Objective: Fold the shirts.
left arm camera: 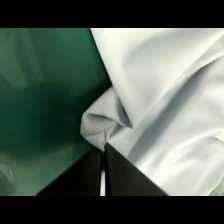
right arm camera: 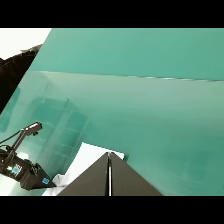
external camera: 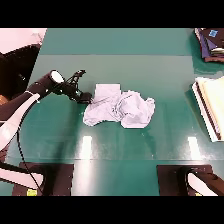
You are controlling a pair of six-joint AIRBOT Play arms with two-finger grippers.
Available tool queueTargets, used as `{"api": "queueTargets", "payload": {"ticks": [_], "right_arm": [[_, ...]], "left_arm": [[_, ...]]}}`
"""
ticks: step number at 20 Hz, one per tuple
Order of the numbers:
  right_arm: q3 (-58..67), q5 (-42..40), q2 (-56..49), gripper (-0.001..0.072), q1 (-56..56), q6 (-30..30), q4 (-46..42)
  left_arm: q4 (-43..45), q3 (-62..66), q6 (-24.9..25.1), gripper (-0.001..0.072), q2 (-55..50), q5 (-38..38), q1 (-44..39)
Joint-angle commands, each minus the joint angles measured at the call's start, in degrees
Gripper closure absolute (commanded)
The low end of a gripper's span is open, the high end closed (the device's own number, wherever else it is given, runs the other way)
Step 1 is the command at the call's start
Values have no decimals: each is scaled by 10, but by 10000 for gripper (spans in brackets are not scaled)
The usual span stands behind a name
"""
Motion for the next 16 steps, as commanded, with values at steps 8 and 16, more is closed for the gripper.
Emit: {"api": "queueTargets", "payload": {"ticks": [8,16], "right_arm": [[-12,187,-101,693,-23,73,-172],[-221,37,-291,202,10,29,-54]], "left_arm": [[26,106,-3,686,88,0,26],[32,107,-3,686,89,-13,26]]}}
